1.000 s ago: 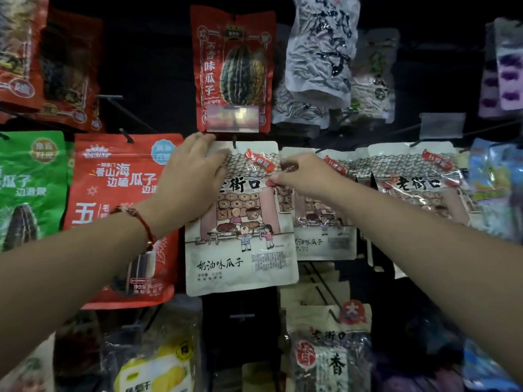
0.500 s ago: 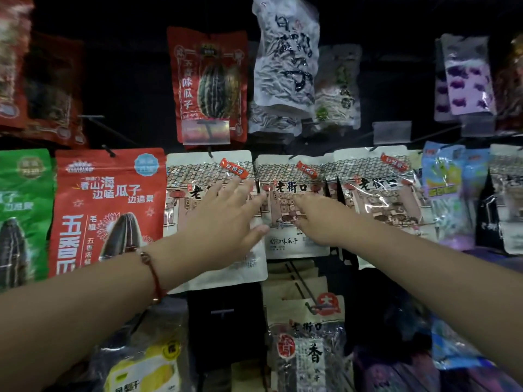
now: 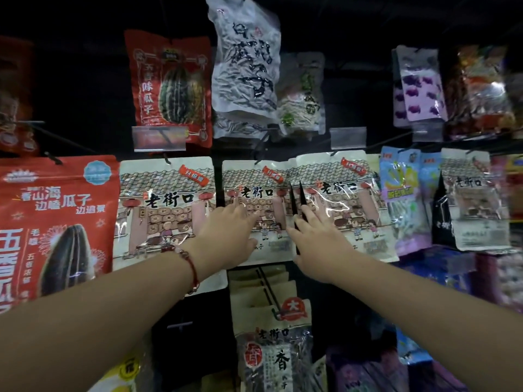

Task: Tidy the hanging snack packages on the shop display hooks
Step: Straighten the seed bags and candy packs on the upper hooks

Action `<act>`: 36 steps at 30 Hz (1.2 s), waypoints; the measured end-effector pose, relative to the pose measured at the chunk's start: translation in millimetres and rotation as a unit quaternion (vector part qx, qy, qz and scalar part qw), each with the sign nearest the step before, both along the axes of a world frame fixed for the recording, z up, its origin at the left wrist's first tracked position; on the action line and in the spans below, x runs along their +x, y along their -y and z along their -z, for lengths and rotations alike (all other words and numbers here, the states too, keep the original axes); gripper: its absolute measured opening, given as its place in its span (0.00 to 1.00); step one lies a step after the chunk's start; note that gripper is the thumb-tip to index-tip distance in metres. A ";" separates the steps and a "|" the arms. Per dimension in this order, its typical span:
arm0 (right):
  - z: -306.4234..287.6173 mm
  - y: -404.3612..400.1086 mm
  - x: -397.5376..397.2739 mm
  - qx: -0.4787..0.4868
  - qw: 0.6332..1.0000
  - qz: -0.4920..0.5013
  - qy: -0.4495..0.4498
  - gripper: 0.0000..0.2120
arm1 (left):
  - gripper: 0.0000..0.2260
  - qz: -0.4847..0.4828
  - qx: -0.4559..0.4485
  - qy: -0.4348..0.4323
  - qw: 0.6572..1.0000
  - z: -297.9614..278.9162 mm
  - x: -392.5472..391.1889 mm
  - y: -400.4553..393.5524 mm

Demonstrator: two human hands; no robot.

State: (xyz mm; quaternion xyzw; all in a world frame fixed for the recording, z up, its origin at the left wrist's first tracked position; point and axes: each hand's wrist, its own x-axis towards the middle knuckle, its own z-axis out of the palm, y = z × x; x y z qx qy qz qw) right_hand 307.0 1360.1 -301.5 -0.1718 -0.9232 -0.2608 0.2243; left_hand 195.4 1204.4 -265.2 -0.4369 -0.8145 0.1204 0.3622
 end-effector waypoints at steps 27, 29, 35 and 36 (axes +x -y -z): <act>57.8 -22.7 11.9 0.063 0.994 0.059 0.072 0.20 | 0.44 -0.117 0.035 0.069 0.990 50.8 -14.5 -36.7; 57.2 -19.8 11.6 0.042 0.997 0.043 0.046 0.20 | 0.42 -0.067 0.174 0.222 0.957 53.1 -7.0 -42.6; 51.2 -7.3 1.9 0.006 0.998 -0.025 -0.064 0.22 | 0.19 0.134 0.388 0.419 0.810 55.0 5.3 -31.3; 51.0 -5.5 -2.1 0.003 0.995 -0.037 -0.087 0.25 | 0.17 0.147 0.388 0.394 0.820 55.9 8.2 -29.3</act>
